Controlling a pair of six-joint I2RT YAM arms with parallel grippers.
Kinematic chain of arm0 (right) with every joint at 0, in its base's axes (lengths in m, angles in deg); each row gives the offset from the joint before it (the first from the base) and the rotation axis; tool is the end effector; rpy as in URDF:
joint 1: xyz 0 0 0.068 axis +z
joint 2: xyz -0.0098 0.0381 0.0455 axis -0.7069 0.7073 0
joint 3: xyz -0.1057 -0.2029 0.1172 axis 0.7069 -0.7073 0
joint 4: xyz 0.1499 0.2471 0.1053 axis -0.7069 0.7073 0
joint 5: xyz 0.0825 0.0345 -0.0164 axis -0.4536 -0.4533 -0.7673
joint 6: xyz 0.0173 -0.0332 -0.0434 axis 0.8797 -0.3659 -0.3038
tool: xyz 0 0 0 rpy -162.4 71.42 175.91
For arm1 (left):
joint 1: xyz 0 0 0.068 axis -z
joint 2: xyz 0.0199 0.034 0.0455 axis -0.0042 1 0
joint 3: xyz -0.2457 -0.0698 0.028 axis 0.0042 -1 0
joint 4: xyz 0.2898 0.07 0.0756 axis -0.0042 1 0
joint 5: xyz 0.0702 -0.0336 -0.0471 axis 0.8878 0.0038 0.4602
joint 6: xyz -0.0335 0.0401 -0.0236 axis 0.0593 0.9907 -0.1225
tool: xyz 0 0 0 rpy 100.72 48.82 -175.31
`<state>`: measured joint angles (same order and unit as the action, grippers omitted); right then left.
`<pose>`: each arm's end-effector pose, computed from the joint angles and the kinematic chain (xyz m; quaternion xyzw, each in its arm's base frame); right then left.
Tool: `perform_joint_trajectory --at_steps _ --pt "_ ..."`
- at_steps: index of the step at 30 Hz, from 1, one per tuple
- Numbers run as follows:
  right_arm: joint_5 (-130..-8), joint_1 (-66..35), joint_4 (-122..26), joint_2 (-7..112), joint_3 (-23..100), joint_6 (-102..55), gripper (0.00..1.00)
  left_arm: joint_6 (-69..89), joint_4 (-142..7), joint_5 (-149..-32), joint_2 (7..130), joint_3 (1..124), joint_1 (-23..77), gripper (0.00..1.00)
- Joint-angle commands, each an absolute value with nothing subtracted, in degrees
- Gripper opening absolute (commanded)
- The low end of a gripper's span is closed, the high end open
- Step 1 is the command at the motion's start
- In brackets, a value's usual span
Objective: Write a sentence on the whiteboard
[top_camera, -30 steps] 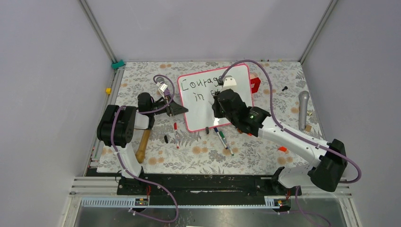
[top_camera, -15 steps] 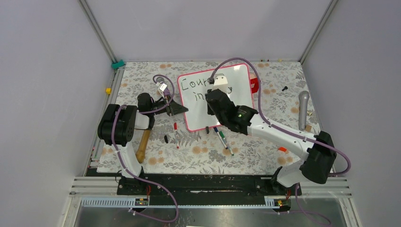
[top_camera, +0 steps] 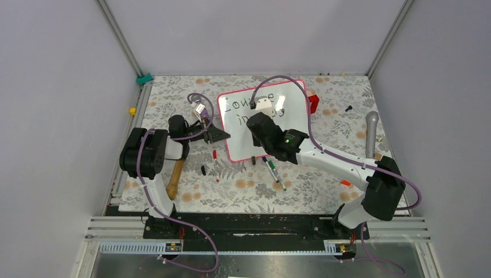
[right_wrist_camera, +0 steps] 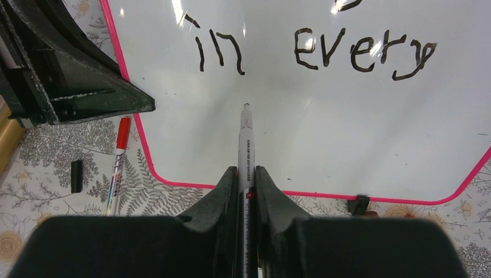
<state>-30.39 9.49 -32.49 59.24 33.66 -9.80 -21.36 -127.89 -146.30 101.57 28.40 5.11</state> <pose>0.2490 0.3124 0.2756 -0.1220 0.8471 0.0925 0.5089 0.3397 -0.0656 0.0806 0.1211 0.7177 -0.5922 0.3456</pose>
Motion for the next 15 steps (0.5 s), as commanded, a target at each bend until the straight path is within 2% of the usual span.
perform_joint_trajectory --at_steps 1,15 --pt "-32.8 10.0 -30.9 56.3 35.2 -10.0 0.0 -20.2 -128.4 -144.3 100.4 27.3 4.6 0.0" --pt "-31.1 13.4 -30.2 62.1 38.1 -10.9 0.0 -20.3 -131.6 -144.4 99.8 25.9 4.9 0.0"
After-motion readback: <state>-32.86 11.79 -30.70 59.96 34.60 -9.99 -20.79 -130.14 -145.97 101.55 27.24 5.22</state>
